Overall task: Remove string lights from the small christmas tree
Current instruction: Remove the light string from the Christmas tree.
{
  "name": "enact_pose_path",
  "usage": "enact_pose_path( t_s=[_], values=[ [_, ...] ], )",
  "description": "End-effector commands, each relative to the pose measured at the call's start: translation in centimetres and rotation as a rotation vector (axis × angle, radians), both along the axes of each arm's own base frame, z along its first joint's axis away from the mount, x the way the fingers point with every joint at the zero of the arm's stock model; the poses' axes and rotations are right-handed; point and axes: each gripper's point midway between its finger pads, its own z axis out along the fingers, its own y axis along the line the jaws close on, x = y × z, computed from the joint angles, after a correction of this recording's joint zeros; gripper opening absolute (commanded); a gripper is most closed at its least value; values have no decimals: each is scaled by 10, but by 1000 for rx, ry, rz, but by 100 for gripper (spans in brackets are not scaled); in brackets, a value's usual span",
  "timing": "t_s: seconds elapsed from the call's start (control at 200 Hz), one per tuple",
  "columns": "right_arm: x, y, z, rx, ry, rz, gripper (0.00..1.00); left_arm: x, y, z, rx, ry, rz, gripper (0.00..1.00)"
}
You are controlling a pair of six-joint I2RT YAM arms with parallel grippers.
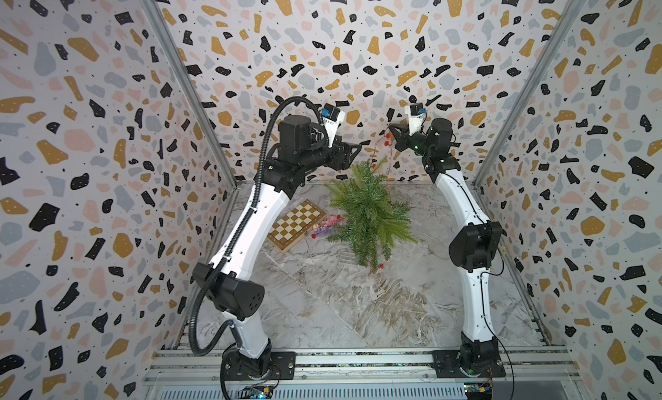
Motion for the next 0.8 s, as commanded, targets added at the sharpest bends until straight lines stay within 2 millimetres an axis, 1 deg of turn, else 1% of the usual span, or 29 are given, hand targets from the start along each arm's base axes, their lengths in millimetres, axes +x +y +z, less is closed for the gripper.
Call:
enact_pose_path(
  t_s=[0.0, 0.045, 0.155, 0.265, 0.411, 0.491, 0.626, 0.796],
  values=[
    [-33, -14, 81, 27, -149, -32, 0, -16, 10, -7, -1, 23, 21, 74],
    [-34, -17, 83, 29, -151, -43, 0, -25, 13, -9, -7, 26, 19, 74],
    [-36, -23, 91, 37, -153, -68, 0, -45, 19, -24, -33, 70, 9, 74],
    [-38, -30, 99, 44, -159, -91, 0, -66, 16, -37, -64, 130, -50, 74],
    [-42, -36, 108, 48, -168, -120, 0, -81, 24, -54, -46, 168, -39, 71],
    [-45, -38, 113, 46, -173, -131, 0, -87, 31, -57, -29, 171, -20, 71],
    [-46, -43, 118, 46, -179, -155, 0, -102, 34, -57, -37, 182, -31, 71],
    [-44, -53, 116, 50, -158, -178, 0, -119, 36, -55, -73, 206, -55, 71]
  ],
)
